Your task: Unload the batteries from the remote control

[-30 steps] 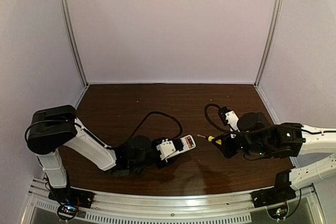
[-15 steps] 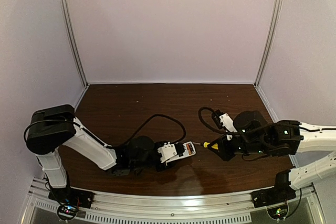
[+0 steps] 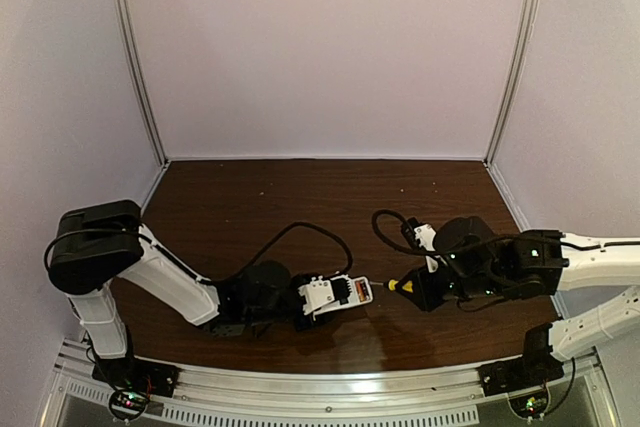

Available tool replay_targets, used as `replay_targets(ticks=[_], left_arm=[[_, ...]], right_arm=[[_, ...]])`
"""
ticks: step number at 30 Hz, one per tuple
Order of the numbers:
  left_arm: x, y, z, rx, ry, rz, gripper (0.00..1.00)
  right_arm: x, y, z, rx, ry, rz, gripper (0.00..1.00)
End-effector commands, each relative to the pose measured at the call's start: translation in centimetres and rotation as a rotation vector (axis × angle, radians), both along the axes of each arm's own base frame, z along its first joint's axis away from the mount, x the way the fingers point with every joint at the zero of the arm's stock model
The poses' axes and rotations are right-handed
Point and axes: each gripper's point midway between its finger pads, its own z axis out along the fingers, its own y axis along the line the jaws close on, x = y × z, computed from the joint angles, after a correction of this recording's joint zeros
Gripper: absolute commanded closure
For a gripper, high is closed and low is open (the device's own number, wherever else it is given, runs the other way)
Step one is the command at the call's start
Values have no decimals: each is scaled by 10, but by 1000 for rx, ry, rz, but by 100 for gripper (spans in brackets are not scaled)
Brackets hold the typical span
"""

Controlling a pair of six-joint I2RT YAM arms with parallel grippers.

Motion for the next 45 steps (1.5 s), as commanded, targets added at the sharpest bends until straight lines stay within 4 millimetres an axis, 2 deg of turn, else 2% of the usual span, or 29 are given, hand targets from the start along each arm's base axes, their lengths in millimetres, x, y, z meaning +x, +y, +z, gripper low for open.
replay_targets(ticks=[1,13,27,34,40,45], left_arm=[[-4,-3,22,-70,-63,-38,100],[-9,3,26,-93,-138,-76,100],[0,8,17,-57,-204,-35,100],[1,5,11,-28,-191,-36,100],[11,0,3,7,-185,4,100],[15,-3,-3,32,-170,19,100]], right_arm=[[-3,2,6,29,10,-13,100],[-11,10,0,40,31,8,100],[-12,15,-6,-2,28,-19,100],[-10,17,-6,-11,16,-26,100],[-6,17,-4,-16,-7,-43,100],[-2,16,-10,-48,-18,-60,100]])
